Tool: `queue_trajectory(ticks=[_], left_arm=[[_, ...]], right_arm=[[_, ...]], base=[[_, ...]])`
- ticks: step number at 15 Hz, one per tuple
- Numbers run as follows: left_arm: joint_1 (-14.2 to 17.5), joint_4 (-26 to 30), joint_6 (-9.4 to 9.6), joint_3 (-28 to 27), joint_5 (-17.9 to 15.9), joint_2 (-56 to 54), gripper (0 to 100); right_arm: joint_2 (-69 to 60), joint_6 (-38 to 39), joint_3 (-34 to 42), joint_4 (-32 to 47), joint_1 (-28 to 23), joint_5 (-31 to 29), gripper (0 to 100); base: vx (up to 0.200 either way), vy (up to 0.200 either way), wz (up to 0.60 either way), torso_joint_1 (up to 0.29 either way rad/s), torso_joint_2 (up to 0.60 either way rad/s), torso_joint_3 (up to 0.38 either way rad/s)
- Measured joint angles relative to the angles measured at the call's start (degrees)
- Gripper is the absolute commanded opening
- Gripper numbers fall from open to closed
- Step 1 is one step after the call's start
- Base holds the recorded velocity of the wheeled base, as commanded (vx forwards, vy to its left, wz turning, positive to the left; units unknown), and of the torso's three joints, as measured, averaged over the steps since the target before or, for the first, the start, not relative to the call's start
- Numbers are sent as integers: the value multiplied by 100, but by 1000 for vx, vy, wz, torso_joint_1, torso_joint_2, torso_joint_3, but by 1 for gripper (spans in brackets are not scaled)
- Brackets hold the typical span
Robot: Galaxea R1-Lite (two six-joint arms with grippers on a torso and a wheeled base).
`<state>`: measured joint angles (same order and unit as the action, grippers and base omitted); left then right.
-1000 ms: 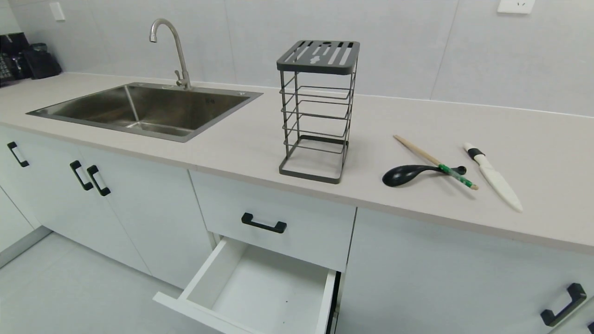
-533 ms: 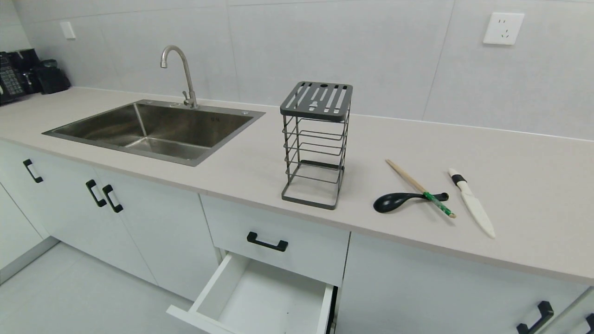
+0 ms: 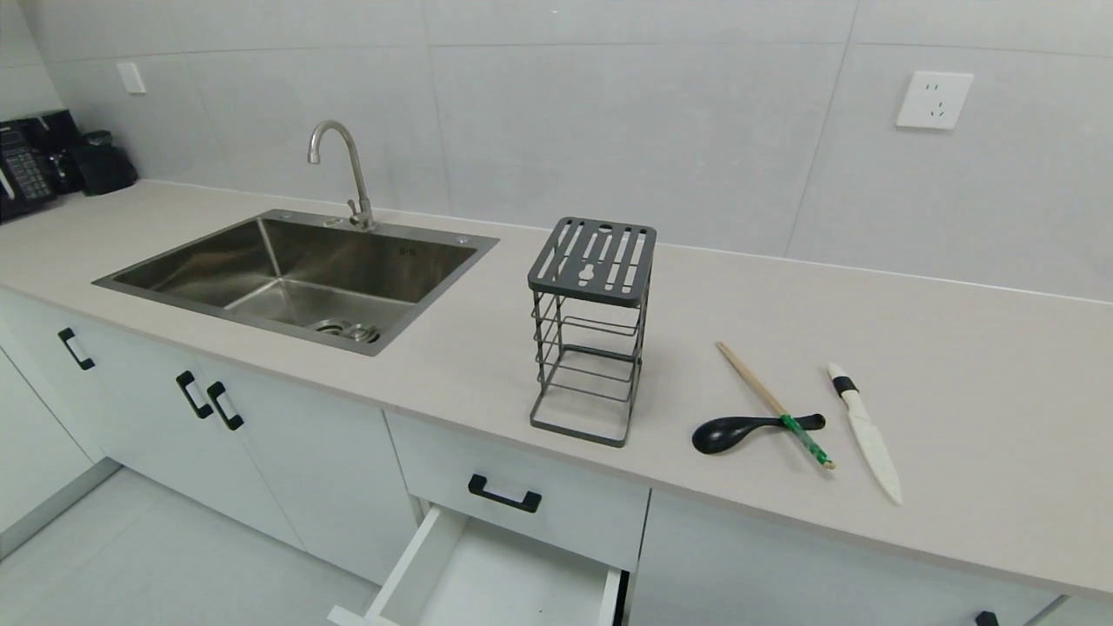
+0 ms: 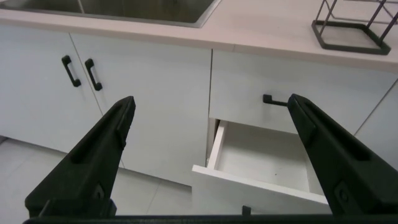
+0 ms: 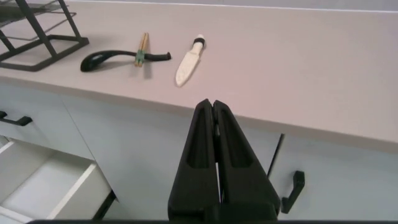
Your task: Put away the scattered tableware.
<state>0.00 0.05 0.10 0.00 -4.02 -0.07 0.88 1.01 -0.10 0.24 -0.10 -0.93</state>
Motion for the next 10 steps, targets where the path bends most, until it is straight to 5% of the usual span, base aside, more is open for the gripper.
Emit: queue_trajectory(ticks=[4,5,10], left_arm=[[0,2,-2,0,-2,0,100],[0,2,0,0,0,0,100],[0,2,0,0,-2,0,100]], right_arm=[[0,-22,0,-4,0,4,0],[0,-17,0,-2,0,4,100],[0,-52,0,0,0,13,100]], base=[[0,0,0,76,-132,-66],[0,0,0,0,0,0],[0,0,0,0,0,0]])
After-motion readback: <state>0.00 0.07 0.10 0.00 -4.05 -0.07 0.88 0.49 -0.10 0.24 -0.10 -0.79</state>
